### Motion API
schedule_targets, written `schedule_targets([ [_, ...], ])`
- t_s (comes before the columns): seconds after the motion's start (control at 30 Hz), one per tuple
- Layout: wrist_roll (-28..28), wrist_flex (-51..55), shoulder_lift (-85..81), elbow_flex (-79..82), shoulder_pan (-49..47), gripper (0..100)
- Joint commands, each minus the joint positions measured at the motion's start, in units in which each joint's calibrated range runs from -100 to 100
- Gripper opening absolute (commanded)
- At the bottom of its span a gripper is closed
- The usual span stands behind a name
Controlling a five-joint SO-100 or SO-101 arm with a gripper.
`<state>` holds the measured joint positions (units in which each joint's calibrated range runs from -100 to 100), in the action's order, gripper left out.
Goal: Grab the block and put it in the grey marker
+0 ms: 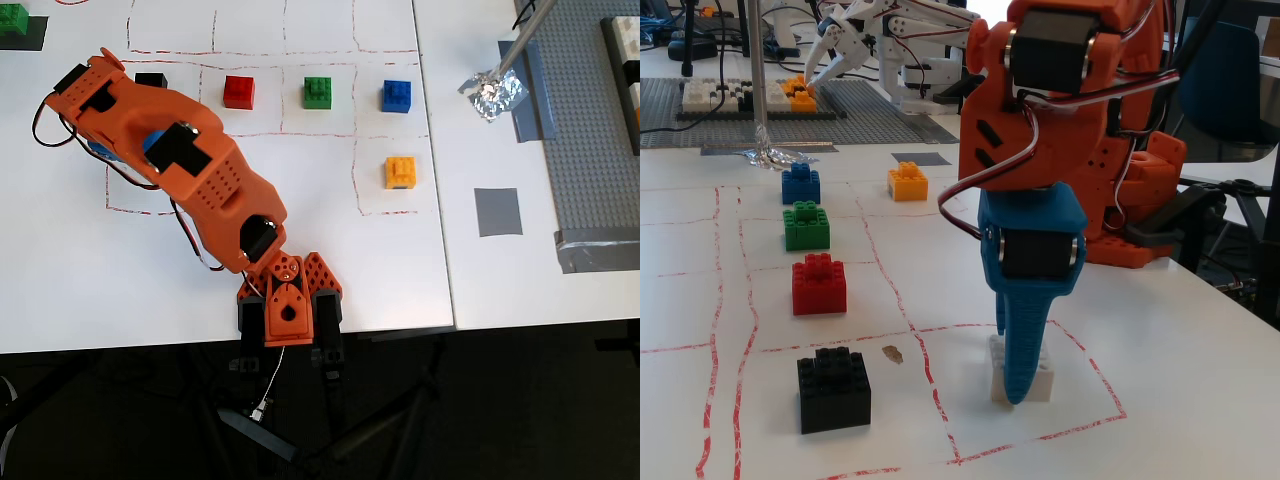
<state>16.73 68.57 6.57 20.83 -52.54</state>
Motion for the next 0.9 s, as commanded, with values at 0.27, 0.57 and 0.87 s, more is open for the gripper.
schedule_targets([
  [0.27, -0.2, -0.6, -2.1, -3.1, -0.3, 0],
  [0.57, -3.4, 16.4, -4.1, -19.2, -1.8, 0],
  [0.87, -1.7, 31.4, -16.1, -22.6, 3.2, 0],
])
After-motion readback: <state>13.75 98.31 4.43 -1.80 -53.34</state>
